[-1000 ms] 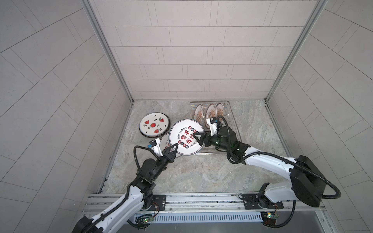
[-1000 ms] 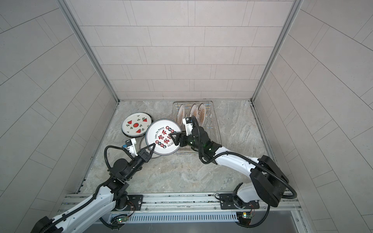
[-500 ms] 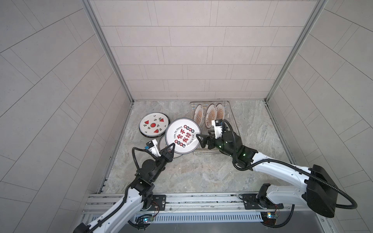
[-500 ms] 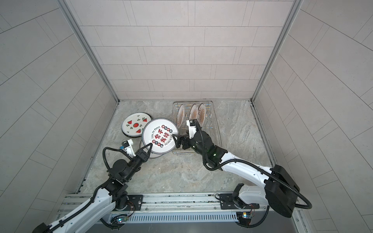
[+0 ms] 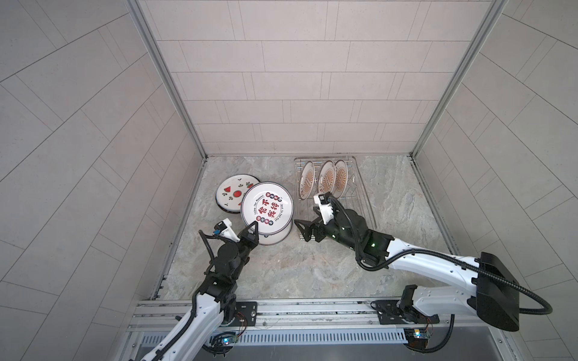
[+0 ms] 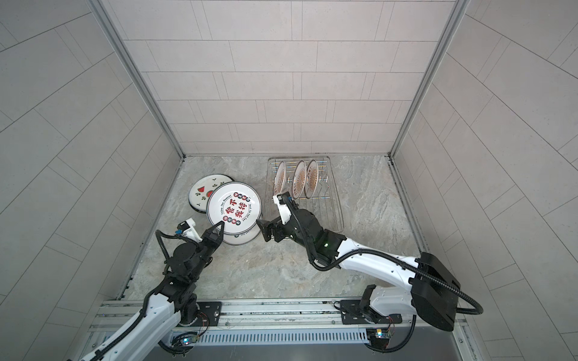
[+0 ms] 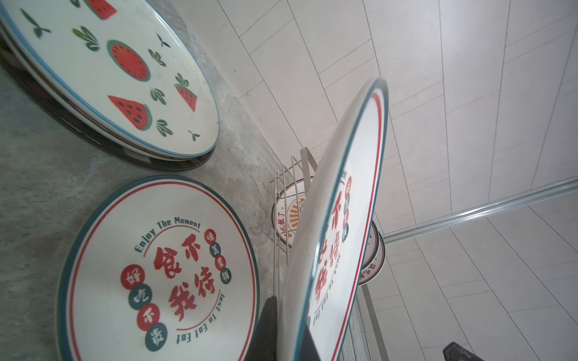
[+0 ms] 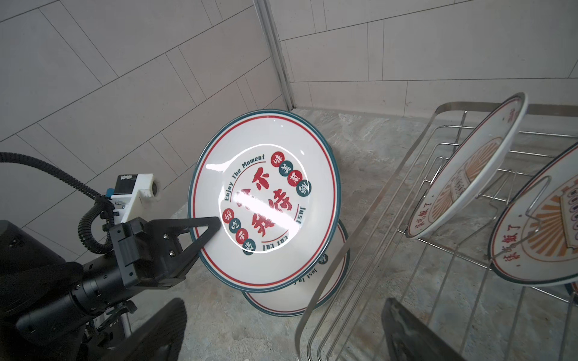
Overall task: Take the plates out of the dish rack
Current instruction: 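Carry the plate to the table with the left gripper while the right withdraws, then lower the plate flat onto the red-lettered plate and open the left gripper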
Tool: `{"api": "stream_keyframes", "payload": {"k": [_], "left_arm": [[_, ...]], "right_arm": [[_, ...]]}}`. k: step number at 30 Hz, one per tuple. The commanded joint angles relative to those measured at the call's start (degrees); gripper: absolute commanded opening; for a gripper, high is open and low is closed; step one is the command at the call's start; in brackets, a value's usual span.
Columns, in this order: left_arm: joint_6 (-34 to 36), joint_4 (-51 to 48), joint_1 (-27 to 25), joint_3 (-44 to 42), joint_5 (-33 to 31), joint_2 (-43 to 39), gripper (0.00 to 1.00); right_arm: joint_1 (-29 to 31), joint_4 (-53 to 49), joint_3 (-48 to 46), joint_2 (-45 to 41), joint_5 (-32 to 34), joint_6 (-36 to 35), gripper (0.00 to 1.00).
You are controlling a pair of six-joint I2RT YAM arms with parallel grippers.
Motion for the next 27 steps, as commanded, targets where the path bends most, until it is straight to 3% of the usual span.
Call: {"api": "stream_keyframes", "payload": {"k": [1, 12, 19, 27], "left_arm": [[-2.86, 1.08, 0.86, 3.51, -0.63, 0.74, 0.0], [-5.98, -2.28, 1.39, 4.57, -2.76, 3.53, 0.0], [-7.96, -14.94, 1.41, 7.33, -6.83, 0.87, 0.0], [-11.71, -20.85, 1.52, 8.71, -5.32, 1.42, 0.0]], "right_arm": [[0.53, -0.94, 3.13, 2.76, 0.56, -1.74, 0.99], [2.24, -2.28, 7.81, 8.38, -0.15, -3.26, 0.98], [2.34, -2.84, 8.29, 8.93, -0.06, -3.79, 0.98], [2.6, -3.55, 10.09, 11.33, -0.45, -3.59, 0.97]]}}
